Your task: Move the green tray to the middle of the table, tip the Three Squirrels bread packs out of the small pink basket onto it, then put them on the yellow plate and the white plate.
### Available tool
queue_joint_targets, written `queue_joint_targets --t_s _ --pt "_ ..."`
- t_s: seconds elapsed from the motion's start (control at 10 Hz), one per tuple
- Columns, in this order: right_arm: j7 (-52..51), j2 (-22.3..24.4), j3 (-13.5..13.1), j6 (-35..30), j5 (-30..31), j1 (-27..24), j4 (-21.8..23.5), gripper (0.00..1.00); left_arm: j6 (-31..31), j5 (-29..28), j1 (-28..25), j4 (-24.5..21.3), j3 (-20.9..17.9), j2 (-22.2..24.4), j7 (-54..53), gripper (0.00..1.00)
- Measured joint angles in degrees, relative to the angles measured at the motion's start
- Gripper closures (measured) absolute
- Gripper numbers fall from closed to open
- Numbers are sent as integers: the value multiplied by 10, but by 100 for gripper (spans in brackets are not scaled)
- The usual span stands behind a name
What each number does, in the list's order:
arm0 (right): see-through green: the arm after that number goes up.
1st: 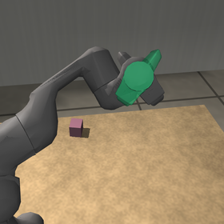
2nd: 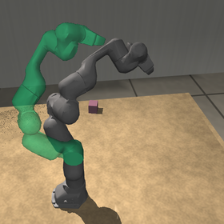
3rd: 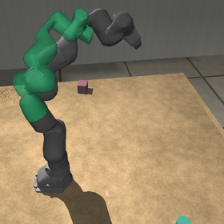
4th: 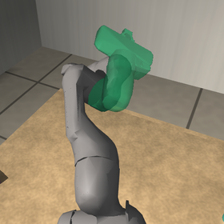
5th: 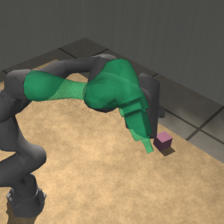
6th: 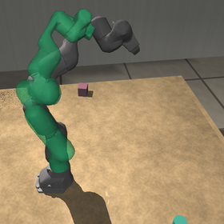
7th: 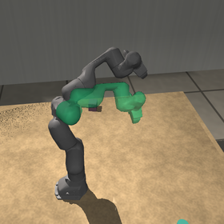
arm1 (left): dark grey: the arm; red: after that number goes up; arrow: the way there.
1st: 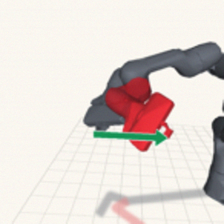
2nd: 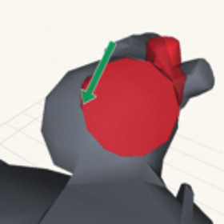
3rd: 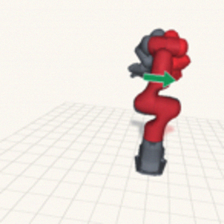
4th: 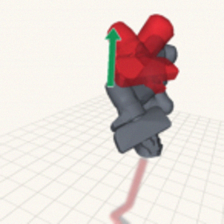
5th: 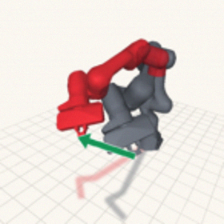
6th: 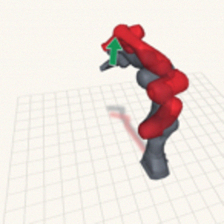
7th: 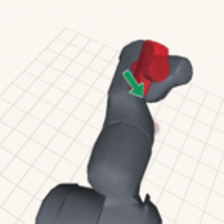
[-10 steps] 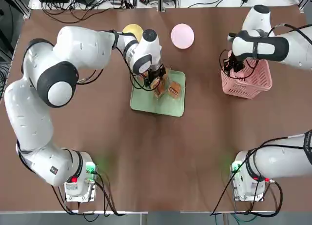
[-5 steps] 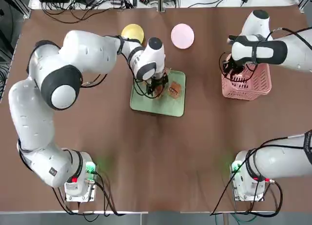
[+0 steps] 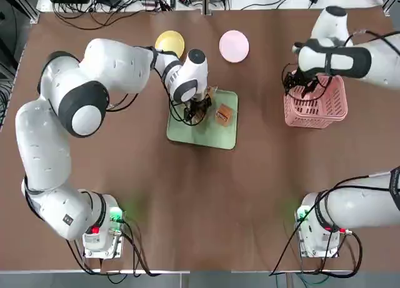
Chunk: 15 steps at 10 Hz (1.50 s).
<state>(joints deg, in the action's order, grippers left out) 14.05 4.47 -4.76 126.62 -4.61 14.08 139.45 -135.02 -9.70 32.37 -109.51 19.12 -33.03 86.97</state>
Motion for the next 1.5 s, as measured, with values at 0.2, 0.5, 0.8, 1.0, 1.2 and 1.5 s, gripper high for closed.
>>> queue_joint_targets --t_s 0.2,0.5,0.8,1.0,1.2,1.5 --pt "-21 5 -15 -55 2 -3 -61 7 44 -1 -2 0 -4 -1 -5 0" --pt "-33 -2 -19 -182 4 -31 -213 4 100 -2 -3 -3 -6 -1 -16 0" --pt "-80 -14 -12 -298 7 -77 -379 3 124 -2 0 -15 -1 -1 -23 0" --pt "-91 -16 24 -369 46 -115 -446 2 161 -2 1 -20 2 -1 -27 0" --pt "-95 -19 79 -394 69 -158 -460 2 180 -2 2 -21 6 -1 -31 0" --pt "-131 -26 84 -397 70 -177 -460 2 208 -2 1 -20 9 4 -52 0"
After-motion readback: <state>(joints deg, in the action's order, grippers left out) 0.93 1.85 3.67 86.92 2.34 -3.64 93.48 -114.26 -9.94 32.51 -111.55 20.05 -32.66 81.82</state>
